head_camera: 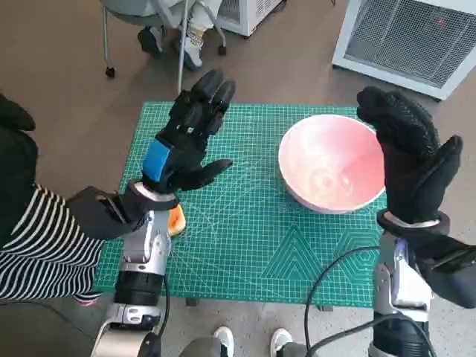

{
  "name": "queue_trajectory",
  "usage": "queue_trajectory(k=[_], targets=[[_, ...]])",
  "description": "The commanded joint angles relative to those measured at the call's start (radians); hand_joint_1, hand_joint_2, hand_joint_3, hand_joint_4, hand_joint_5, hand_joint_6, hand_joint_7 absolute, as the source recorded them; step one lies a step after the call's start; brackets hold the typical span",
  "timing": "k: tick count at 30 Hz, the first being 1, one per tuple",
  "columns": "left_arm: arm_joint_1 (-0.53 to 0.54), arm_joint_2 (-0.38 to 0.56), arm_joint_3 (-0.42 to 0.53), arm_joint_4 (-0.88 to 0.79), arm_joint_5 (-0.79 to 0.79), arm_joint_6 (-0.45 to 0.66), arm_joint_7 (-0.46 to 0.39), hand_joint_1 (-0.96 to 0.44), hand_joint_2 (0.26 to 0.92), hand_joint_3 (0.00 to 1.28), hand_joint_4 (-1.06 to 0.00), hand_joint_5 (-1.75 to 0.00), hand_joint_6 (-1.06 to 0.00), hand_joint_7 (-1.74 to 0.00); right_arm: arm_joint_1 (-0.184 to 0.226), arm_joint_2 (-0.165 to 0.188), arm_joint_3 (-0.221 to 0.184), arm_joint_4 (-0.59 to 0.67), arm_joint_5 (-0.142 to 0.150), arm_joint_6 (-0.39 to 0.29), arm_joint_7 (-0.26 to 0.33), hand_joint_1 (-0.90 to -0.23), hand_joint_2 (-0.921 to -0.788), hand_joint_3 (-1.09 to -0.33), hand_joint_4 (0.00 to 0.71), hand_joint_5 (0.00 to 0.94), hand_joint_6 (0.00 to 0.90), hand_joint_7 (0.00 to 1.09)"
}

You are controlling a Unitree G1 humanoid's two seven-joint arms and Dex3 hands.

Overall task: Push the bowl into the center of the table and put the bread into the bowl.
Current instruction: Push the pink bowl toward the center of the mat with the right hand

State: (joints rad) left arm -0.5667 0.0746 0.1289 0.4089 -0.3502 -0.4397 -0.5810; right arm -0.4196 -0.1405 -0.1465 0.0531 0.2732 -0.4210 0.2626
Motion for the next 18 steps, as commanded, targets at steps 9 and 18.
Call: queue_trajectory(k=[9,18], targets=[[-0.008,0.012,-0.004,0.008,0.028,-0.025,0.014,-0.4,0.921,0.19,-0.05,-0.01,0.0,-0.36,0.02,0.001,-0.004,0.0,0.005,0.021,0.001,-0.684,-0.921,-0.72,0.187,0.0,0.123,0.37],[-0.012,0.013,-0.005,0.011,0.031,-0.026,0.012,-0.4,0.921,0.19,-0.05,-0.01,0.0,-0.36,0.024,0.002,-0.004,-0.007,0.002,0.028,-0.003,-0.683,-0.921,-0.72,0.187,0.0,0.122,0.37]])
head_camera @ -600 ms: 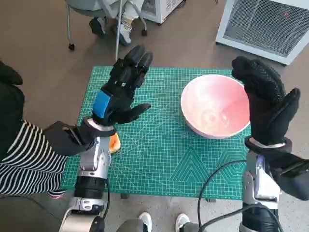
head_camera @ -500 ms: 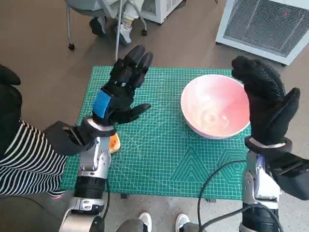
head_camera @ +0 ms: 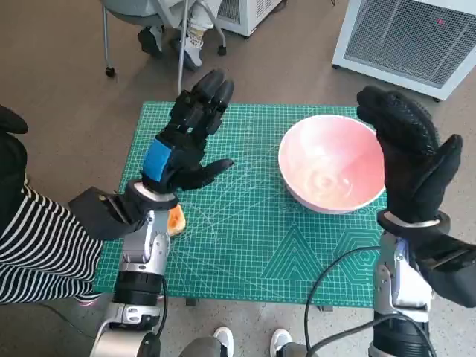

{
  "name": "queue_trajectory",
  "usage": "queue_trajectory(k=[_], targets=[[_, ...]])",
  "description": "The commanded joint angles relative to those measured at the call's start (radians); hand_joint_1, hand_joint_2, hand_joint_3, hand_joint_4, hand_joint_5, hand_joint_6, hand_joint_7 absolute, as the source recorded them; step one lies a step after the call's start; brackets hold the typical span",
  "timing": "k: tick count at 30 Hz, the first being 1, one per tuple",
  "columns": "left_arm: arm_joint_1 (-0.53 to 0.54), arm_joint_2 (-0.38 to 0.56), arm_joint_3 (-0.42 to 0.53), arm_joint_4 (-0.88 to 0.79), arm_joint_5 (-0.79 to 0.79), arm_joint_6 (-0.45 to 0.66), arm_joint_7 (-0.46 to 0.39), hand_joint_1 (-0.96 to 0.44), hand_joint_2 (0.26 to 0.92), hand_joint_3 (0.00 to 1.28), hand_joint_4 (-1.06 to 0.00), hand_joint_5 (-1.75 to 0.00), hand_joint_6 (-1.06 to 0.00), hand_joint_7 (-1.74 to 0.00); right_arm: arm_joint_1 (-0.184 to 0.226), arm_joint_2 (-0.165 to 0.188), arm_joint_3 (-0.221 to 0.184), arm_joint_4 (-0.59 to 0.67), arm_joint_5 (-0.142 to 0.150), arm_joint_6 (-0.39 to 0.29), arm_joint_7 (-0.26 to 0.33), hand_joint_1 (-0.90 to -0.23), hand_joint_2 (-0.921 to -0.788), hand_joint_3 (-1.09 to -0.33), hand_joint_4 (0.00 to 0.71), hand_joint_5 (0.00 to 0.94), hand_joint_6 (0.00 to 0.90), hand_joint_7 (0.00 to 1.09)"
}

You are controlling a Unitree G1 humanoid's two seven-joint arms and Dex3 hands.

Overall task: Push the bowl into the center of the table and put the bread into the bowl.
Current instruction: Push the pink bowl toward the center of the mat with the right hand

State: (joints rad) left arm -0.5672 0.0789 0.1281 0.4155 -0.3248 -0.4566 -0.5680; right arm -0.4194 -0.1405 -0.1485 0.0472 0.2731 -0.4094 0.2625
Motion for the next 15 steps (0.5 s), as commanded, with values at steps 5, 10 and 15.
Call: queue_trajectory(k=[5,10,15], targets=[[-0.016,0.01,-0.004,0.005,0.006,-0.006,-0.001,-0.39,0.921,0.2,-0.05,0.0,0.0,-0.36,0.02,0.002,-0.003,0.003,0.001,0.016,-0.003,-0.683,-0.921,-0.72,0.187,0.0,0.122,0.37],[-0.014,0.011,-0.005,0.001,0.007,-0.006,0.001,-0.38,0.921,0.2,-0.05,0.0,0.0,-0.36,0.02,0.002,-0.004,0.005,0.004,0.017,-0.001,-0.683,-0.921,-0.72,0.187,0.0,0.122,0.37],[-0.013,0.012,-0.005,0.001,0.011,-0.009,0.002,-0.38,0.921,0.2,-0.05,0.0,0.0,-0.36,0.018,0.002,-0.005,0.01,0.004,0.015,0.0,-0.683,-0.921,-0.72,0.187,0.0,0.122,0.37]])
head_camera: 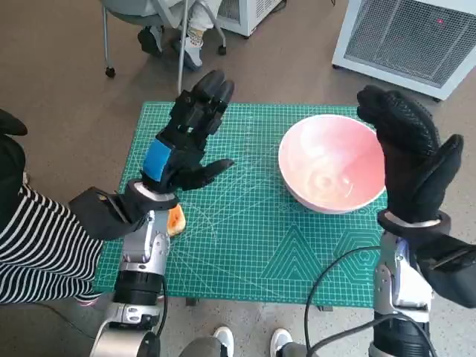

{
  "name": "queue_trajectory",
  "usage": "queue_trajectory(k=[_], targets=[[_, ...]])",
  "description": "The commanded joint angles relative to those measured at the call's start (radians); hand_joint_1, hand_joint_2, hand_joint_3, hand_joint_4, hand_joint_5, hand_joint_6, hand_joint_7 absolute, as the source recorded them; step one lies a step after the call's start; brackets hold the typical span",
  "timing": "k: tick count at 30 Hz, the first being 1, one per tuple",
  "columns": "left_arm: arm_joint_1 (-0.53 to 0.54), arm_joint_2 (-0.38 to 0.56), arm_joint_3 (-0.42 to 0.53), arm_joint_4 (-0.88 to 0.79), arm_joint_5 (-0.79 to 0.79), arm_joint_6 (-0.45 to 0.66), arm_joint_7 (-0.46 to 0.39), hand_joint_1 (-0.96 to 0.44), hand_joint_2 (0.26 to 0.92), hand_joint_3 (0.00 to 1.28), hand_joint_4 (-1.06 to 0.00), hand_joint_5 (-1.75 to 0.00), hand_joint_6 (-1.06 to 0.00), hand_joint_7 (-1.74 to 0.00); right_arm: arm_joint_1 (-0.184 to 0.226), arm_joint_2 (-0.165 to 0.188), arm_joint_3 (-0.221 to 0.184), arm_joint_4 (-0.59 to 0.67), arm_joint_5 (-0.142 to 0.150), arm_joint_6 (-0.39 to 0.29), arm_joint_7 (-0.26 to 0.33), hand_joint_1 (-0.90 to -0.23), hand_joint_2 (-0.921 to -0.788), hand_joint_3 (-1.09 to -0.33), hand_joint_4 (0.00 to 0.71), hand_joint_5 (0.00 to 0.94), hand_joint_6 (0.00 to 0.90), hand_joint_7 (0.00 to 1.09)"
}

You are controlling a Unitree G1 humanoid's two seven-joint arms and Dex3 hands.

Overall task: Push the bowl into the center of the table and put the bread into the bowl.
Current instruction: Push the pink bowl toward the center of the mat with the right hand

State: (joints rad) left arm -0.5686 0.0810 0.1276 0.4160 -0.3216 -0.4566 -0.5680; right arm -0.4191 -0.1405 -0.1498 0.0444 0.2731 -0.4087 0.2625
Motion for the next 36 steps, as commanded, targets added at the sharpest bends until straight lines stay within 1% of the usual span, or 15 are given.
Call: queue_trajectory(k=[1,12,15,20,25,27,31,36], targets=[[-0.012,0.01,-0.004,0.0,0.007,-0.008,0.002,-0.38,0.921,0.2,-0.05,0.0,0.0,-0.36,0.018,0.002,-0.004,0.014,0.004,0.014,0.0,-0.683,-0.921,-0.72,0.187,0.0,0.122,0.37],[-0.015,0.01,-0.003,0.006,0.007,-0.011,0.0,-0.38,0.921,0.2,-0.05,0.0,0.0,-0.36,0.018,0.002,-0.005,0.014,0.004,0.015,-0.001,-0.683,-0.921,-0.719,0.187,0.0,0.121,0.38],[-0.014,0.009,-0.004,0.003,0.007,-0.009,0.002,-0.38,0.921,0.2,-0.04,0.0,0.0,-0.36,0.015,-0.007,-0.014,0.021,0.011,0.014,0.005,-0.683,-0.921,-0.719,0.187,0.0,0.121,0.38],[-0.012,0.008,-0.004,0.001,0.005,-0.007,0.002,-0.38,0.921,0.2,-0.04,0.0,0.0,-0.36,0.007,-0.042,-0.055,0.053,0.039,0.009,0.026,-0.684,-0.921,-0.721,0.179,0.0,0.116,0.37],[-0.01,0.007,-0.003,0.0,0.002,-0.007,0.001,-0.38,0.921,0.2,-0.04,0.0,0.0,-0.35,-0.016,-0.074,-0.105,0.134,0.051,-0.019,0.032,-0.687,-0.921,-0.731,0.162,0.0,0.1,0.37],[-0.011,0.007,-0.002,0.004,0.001,-0.009,-0.001,-0.38,0.921,0.2,-0.04,0.0,0.0,-0.35,-0.028,-0.082,-0.121,0.17,0.045,-0.034,0.023,-0.686,-0.921,-0.742,0.155,0.0,0.089,0.37],[-0.012,0.008,0.001,0.011,0.001,-0.013,-0.002,-0.38,0.921,0.2,-0.04,0.0,0.0,-0.35,-0.058,-0.101,-0.162,0.266,0.021,-0.07,-0.014,-0.685,-0.921,-0.779,0.137,0.0,0.062,0.37],[-0.014,0.008,0.004,0.024,0.002,-0.021,-0.002,-0.39,0.921,0.2,-0.04,0.0,0.0,-0.35,-0.108,-0.132,-0.206,0.424,0.0,-0.105,-0.066,-0.685,-0.921,-0.808,0.125,0.0,0.04,0.38]])
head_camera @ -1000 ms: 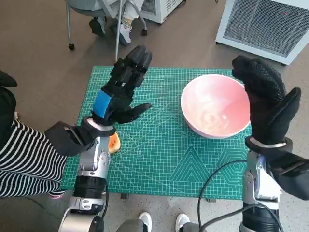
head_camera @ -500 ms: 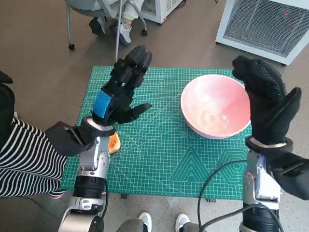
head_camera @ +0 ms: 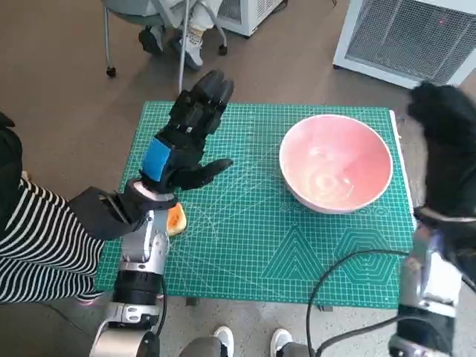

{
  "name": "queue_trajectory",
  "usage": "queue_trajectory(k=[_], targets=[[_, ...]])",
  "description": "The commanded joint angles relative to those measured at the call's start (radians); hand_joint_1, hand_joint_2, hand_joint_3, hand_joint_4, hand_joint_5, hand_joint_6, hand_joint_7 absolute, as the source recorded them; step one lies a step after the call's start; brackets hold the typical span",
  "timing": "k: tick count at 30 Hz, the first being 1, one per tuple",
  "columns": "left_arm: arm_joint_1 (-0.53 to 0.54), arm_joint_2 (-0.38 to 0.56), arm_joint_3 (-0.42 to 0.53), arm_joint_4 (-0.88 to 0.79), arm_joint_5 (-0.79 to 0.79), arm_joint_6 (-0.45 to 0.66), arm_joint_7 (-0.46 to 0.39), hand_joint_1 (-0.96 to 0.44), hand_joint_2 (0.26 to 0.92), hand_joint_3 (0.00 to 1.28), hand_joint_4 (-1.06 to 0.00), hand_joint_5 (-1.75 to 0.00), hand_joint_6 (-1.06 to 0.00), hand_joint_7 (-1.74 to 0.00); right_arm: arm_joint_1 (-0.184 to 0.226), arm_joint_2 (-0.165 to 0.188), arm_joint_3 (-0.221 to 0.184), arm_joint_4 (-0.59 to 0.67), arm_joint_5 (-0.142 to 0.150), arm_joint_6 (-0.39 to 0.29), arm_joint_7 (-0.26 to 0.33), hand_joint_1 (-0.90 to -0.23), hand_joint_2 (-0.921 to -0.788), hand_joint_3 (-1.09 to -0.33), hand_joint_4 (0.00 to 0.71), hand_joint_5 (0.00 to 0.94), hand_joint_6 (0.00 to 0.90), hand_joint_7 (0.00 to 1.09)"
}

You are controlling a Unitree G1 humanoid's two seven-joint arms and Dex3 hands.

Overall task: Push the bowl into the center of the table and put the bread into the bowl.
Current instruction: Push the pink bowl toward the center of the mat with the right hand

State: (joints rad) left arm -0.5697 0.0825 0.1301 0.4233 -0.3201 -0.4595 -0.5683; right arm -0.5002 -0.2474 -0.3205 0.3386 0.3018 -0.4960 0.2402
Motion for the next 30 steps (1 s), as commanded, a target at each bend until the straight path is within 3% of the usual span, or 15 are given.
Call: queue_trajectory(k=[1,8,19,23,30], targets=[[-0.014,0.007,0.002,0.019,0.001,-0.02,-0.002,-0.39,0.921,0.2,-0.04,0.0,0.0,-0.35,-0.034,-0.03,-0.04,0.155,-0.031,-0.025,-0.049,-0.684,-0.921,-0.812,0.125,0.001,0.036,0.38],[-0.017,0.009,0.002,0.035,0.004,-0.036,-0.001,-0.41,0.921,0.2,-0.04,0.0,0.0,-0.35,-0.104,-0.067,-0.069,0.383,-0.055,-0.063,-0.104,-0.662,-0.921,-0.853,0.11,0.0,0.011,0.39],[-0.019,0.009,0.001,0.044,0.003,-0.045,0.0,-0.39,0.921,0.2,-0.05,0.0,0.0,-0.36,-0.184,-0.116,-0.08,0.666,-0.042,-0.039,-0.109,-0.611,-0.921,-0.936,0.096,0.0,-0.001,0.36],[-0.013,0.011,0.001,0.035,0.003,-0.047,0.0,-0.39,0.921,0.2,-0.05,0.0,0.0,-0.36,-0.213,-0.123,-0.08,0.774,-0.039,0.024,-0.103,-0.611,-0.921,-0.944,0.106,0.005,0.003,0.35],[-0.005,0.017,0.005,0.031,0.001,-0.054,-0.002,-0.39,0.921,0.2,-0.04,0.0,0.0,-0.36,-0.251,-0.102,-0.098,0.857,-0.013,0.092,-0.097,-0.601,-0.921,-0.918,0.13,0.013,0.056,0.35]])
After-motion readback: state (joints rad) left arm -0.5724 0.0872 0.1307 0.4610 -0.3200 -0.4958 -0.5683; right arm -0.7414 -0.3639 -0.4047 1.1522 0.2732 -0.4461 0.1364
